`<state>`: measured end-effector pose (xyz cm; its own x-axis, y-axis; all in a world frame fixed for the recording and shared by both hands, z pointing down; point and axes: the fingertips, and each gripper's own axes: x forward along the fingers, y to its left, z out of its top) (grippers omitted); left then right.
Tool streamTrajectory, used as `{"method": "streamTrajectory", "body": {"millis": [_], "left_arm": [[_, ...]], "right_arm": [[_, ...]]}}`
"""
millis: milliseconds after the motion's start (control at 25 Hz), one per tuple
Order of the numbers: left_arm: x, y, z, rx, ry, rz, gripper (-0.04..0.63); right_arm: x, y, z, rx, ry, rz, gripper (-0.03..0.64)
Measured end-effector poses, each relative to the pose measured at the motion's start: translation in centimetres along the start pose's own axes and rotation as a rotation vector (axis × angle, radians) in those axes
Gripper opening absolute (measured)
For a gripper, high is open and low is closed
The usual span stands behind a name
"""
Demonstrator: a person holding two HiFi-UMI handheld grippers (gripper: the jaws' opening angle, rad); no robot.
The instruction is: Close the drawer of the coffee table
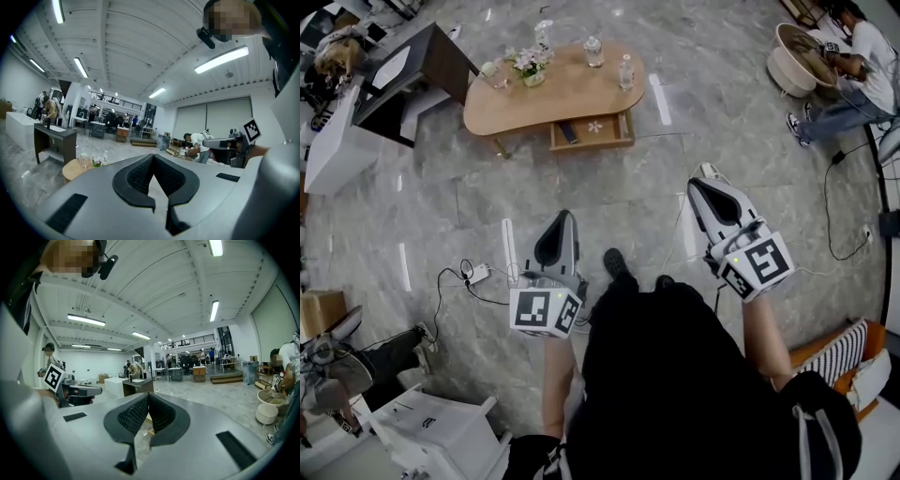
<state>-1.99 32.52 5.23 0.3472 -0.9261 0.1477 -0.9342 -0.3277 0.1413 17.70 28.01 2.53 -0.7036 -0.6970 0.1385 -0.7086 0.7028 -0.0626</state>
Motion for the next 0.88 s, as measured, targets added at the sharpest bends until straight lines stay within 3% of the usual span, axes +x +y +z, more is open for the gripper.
{"method": "streamTrajectory", "body": {"millis": [240,520,880], "left_arm": [[1.6,4.7,0.3,0.041,0.014,-0.031,0.015],[2.6,8.2,0.2,0.023,0.026,-0.061,0.015],[5.5,10.2,-1.3,-0.002,0.063,-0.051,0.015]], "right_arm": [[4.3,0.8,0.3,0.016,0.0,-0.065,0.012],[7.3,2.3,-0.2,0.015,0.042,-0.081,0.012],[10.2,-0.7,-1.9,0.048,0.082,-0.091,0.012]]}}
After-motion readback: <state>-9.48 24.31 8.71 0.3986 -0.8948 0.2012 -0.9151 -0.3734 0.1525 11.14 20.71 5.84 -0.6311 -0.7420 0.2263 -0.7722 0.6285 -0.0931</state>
